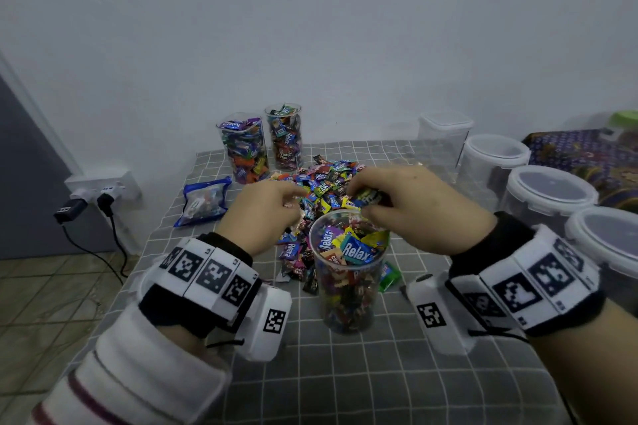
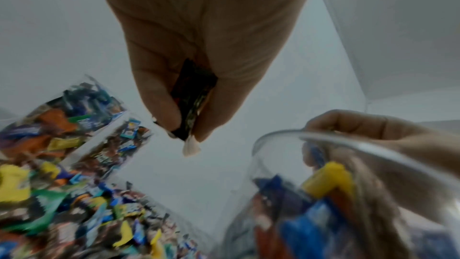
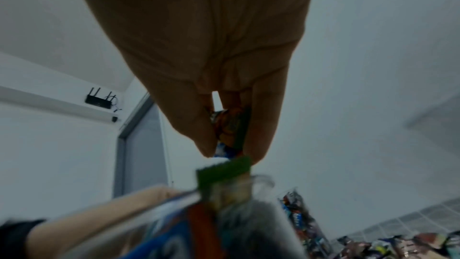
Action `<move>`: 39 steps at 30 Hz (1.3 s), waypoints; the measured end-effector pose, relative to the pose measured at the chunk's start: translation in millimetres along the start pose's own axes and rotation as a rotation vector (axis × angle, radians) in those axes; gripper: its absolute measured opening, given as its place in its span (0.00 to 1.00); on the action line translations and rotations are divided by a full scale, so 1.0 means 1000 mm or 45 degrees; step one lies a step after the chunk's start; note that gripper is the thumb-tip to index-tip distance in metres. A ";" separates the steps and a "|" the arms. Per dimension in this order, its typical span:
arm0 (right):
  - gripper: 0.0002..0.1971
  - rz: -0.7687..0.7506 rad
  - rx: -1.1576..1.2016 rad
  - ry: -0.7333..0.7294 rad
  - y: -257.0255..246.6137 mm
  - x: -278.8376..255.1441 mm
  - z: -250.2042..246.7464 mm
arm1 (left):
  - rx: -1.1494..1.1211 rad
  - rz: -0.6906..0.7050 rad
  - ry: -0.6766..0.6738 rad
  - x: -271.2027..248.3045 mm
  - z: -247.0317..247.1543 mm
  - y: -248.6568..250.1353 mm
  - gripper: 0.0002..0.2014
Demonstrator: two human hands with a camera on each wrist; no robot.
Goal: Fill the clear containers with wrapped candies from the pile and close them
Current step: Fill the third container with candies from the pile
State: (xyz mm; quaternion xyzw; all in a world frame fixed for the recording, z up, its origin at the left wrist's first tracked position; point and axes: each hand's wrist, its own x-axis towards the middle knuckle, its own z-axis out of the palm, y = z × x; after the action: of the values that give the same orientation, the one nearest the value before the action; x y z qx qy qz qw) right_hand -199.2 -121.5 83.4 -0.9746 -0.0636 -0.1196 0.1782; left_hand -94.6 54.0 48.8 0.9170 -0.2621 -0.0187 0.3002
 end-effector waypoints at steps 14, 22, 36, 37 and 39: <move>0.45 0.174 0.692 0.072 0.015 -0.025 0.042 | -0.202 0.188 0.144 -0.009 -0.008 0.028 0.16; 0.47 0.256 1.226 -0.031 0.026 -0.036 0.074 | -0.195 0.332 0.056 -0.017 0.006 0.051 0.15; 0.38 0.260 1.221 0.022 0.028 -0.035 0.078 | 0.108 0.329 0.073 -0.022 -0.004 0.054 0.10; 0.38 0.260 1.218 0.022 0.028 -0.035 0.077 | 0.191 0.351 0.022 -0.023 -0.001 0.057 0.10; 0.37 0.254 1.205 0.022 0.028 -0.036 0.077 | 0.301 0.407 -0.052 -0.026 0.007 0.060 0.10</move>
State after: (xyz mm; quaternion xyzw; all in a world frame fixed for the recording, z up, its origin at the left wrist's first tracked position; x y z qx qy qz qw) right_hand -213.1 -122.7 -5.5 -0.7868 -0.0156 -0.0678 0.6133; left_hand -146.9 22.0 73.6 0.8919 -0.4109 0.0414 0.1842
